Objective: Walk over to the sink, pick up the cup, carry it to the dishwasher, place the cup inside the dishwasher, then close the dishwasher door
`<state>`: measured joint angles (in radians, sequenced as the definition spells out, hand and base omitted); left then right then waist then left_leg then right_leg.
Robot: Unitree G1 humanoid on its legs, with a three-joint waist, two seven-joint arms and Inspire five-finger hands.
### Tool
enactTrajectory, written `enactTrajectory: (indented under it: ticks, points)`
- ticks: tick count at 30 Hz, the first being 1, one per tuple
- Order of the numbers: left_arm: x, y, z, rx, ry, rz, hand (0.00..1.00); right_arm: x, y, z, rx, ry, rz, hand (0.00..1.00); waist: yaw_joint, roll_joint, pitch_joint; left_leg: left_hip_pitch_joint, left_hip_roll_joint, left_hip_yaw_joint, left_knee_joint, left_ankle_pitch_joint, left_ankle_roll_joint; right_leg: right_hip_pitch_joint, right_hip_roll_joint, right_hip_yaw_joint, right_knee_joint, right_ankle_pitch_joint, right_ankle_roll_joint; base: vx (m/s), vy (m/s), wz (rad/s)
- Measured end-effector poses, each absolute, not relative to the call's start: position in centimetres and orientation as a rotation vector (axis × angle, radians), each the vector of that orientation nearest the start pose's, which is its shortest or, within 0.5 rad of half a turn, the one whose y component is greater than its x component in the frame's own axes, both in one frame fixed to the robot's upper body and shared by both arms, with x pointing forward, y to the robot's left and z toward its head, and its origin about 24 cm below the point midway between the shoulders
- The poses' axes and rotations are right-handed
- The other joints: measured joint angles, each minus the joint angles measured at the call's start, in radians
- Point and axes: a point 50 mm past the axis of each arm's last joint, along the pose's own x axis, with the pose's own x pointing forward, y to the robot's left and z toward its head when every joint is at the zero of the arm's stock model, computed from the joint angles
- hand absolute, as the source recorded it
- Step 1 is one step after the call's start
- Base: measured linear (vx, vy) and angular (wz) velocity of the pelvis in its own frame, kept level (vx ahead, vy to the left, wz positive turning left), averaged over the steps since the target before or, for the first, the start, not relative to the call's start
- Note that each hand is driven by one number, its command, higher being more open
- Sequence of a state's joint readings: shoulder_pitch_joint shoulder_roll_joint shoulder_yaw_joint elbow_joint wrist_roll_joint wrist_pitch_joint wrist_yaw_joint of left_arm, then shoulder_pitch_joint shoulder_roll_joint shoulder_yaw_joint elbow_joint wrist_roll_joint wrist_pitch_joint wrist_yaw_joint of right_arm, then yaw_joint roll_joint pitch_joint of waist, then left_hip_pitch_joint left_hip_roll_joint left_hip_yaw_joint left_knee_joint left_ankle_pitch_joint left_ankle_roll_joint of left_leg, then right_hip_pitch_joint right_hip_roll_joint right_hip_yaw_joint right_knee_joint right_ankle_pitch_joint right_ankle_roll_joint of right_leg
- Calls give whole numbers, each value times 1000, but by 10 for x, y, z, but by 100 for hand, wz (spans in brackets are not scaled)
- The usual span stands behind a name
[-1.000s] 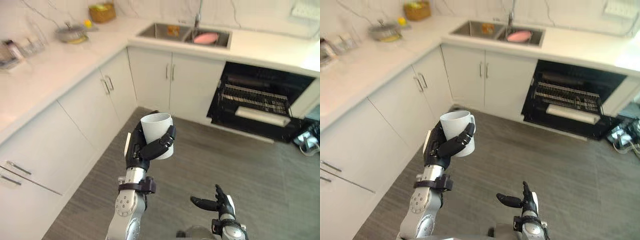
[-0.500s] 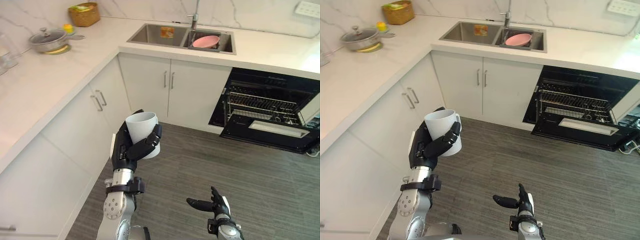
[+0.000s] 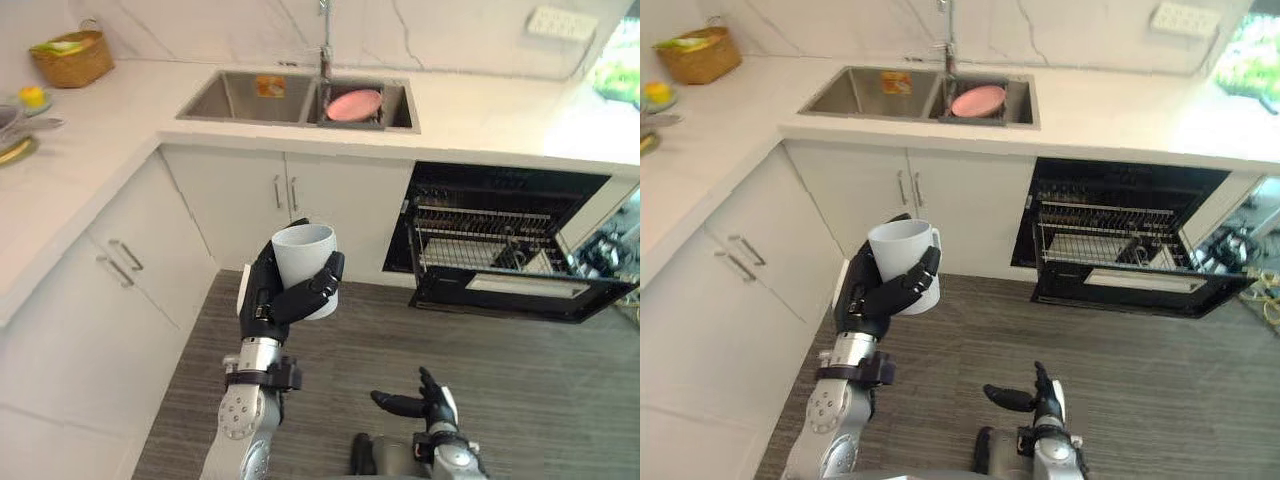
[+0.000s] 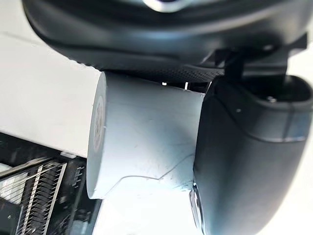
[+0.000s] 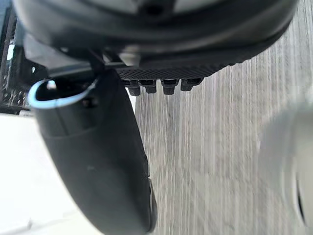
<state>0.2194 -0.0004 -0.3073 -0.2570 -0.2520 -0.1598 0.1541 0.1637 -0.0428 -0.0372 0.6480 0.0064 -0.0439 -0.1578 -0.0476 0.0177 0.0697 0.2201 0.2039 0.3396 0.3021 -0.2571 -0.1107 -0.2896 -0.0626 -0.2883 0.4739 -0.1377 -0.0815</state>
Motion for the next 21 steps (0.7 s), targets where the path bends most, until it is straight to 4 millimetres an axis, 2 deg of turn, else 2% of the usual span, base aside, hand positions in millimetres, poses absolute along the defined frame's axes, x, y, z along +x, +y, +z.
enactTrajectory:
  ticks: [2,3,4,5,6,7,8,10,12,13,14,15,18,20,21]
  points:
    - [206,98,68,-355,-149,-66,0,135,-188,-121,-76,774,-261,100,3,5,16,-41,58,-40,216,46,-9,107,28,-12,-57,-13,-1,299,-173,14]
    - [206,99,70,-362,-158,-60,0,131,-187,-120,-71,771,-261,100,15,7,16,-112,96,-69,416,98,-13,166,43,-4,-102,-19,-3,159,-70,-13]
    - [206,100,73,-372,-175,-53,0,131,-187,-118,-70,757,-264,100,29,11,16,-194,120,-84,559,77,-15,202,56,5,-128,-35,-14,148,-38,-20]
    - [206,101,75,-374,-184,-48,0,131,-187,-116,-69,749,-266,100,34,16,14,-228,129,-84,599,55,-7,212,63,11,-136,-40,-16,132,13,-24]
    - [204,103,79,-378,-202,-44,0,134,-186,-113,-63,730,-268,100,38,19,13,-290,124,-76,617,3,15,232,66,21,-150,-48,-14,117,30,-20]
    - [202,104,81,-381,-212,-40,0,136,-187,-112,-63,719,-267,100,43,17,12,-314,117,-69,599,-21,30,238,66,30,-154,-51,-12,155,44,-47]
    - [200,106,82,-385,-225,-30,0,140,-186,-109,-62,702,-266,100,64,15,9,-345,90,-68,513,-56,54,239,65,64,-155,-53,-13,180,66,-71]
    - [198,111,81,-384,-226,-4,0,147,-185,-106,-61,682,-257,100,80,14,8,-385,29,-127,326,-75,67,247,60,117,-156,-61,-1,248,137,-73]
    - [198,112,79,-381,-216,6,0,152,-185,-104,-63,668,-258,100,80,8,11,-414,-47,-223,200,-65,58,254,37,156,-154,-72,26,287,246,-59]
    - [197,113,77,-380,-207,10,0,154,-187,-104,-70,666,-261,100,83,5,10,-413,-88,-261,139,5,56,256,20,189,-140,-80,61,298,284,-67]
    - [196,113,76,-380,-201,12,0,154,-190,-104,-79,665,-263,100,85,9,6,-391,-98,-262,113,77,64,260,17,210,-134,-86,84,307,300,-69]
    - [195,115,73,-365,-190,12,0,153,-187,-106,-69,675,-266,100,80,-1,-4,-364,-118,-238,107,92,118,274,-3,238,-140,-95,104,295,293,-49]
    - [195,117,71,-342,-180,11,0,155,-172,-106,-25,674,-253,100,76,-59,-23,-349,-144,-183,95,74,145,285,-36,291,-192,-82,135,248,228,-48]
    - [195,117,66,-329,-154,6,0,156,-171,-106,-19,672,-250,100,74,-64,-22,-299,-154,-148,70,54,156,296,-47,321,-172,-81,141,199,163,-54]
    - [194,115,66,-325,-151,-3,0,156,-170,-107,-19,674,-249,100,74,-63,-22,-261,-158,-128,40,47,157,279,-50,334,-117,-82,146,133,137,-53]
